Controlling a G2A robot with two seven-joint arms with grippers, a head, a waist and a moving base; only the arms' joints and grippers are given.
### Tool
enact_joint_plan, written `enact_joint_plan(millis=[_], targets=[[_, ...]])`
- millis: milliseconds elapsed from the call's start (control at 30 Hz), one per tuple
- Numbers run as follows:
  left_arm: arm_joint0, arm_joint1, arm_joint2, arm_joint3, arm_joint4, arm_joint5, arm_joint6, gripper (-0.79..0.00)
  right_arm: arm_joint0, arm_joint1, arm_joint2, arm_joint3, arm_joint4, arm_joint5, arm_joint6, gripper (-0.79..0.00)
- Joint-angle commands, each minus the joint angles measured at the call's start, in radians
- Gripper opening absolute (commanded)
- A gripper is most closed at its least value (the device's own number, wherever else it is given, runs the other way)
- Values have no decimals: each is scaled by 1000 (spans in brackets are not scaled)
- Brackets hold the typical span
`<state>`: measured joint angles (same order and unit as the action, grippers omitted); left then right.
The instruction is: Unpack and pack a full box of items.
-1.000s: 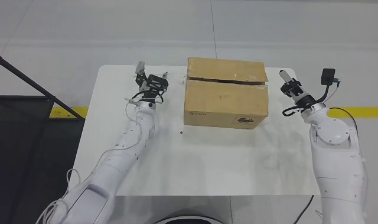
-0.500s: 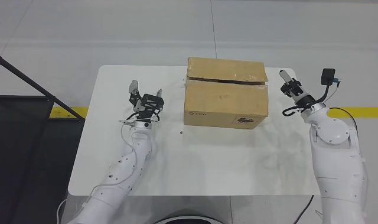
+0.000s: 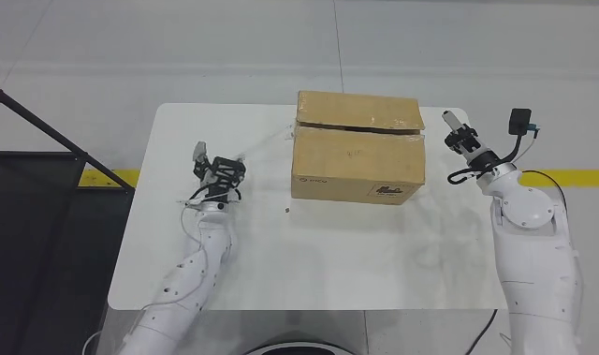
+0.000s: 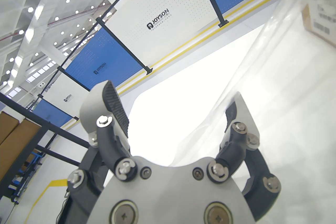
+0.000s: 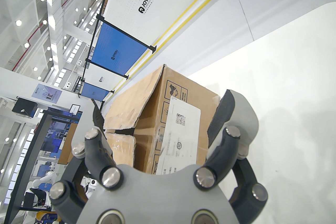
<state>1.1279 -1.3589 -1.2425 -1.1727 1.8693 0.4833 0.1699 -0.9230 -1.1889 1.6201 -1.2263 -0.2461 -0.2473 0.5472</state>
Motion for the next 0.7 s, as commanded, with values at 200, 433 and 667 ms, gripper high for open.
enact_joint_plan(millis=[200,433,667], targets=[[3,8,-75,23,-57,-38,12,0,0,0,0,0,0,0,0,0],[1,16,-151,49,-114,-52,27,0,0,0,0,0,0,0,0,0],[14,25,-214,51,-151,-70,37,0,0,0,0,0,0,0,0,0]])
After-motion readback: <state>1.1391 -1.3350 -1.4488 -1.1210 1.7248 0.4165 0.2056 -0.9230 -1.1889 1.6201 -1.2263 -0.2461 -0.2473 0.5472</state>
